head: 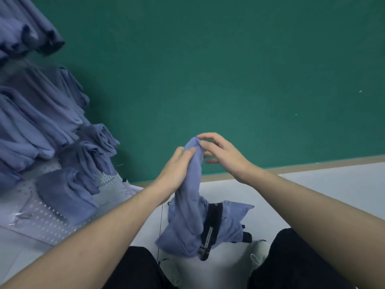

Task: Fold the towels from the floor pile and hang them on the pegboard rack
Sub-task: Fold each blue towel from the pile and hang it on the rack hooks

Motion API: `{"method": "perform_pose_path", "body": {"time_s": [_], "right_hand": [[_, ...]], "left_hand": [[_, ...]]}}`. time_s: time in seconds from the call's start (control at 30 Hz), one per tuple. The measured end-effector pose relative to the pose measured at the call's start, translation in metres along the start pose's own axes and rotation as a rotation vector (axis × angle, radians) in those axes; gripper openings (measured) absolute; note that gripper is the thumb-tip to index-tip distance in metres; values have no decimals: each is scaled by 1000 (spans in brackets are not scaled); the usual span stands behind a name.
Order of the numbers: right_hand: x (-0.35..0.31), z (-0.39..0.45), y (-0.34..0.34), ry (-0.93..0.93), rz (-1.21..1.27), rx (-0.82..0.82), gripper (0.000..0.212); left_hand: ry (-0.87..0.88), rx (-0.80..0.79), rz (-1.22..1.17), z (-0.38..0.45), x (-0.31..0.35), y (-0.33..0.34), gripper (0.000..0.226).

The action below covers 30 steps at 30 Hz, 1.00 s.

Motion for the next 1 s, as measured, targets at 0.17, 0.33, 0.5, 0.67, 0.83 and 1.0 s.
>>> {"method": "perform_pose_path", "body": {"time_s": [0.17, 0.33, 0.5, 0.67, 0.83, 1.0], "right_hand": [[-40, -26, -3, -125, -188, -34, 15], [-74, -48, -8, -179, -251, -12, 14], [-91, -59, -8, -137, -384, -23, 14], [-119, -75, -11, -182, -391, 24, 21], [-137, -88, -19, -97, -386, 42, 29], [-143, -96, -19, -15, -338, 6, 32]], "left_hand": [[121, -9, -37, -17, 34, 1, 17], [124, 127, -179, -25, 58, -24, 18], [199, 214, -138, -31, 85, -49, 15], [267, 228, -132, -35, 106, -62, 9], [322, 339, -50, -42, 127, -82, 29], [389, 374, -53, -46, 148, -92, 34]]}}
Point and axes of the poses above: each hand's wrist, its own z-axis towards the middle knuckle, its own y-axis out of the palm, x = y × z, the point moved 10 cm from there along z, towards the middle knuckle, and after that the axes turned 13 degrees about y, right-handed, at the moved point
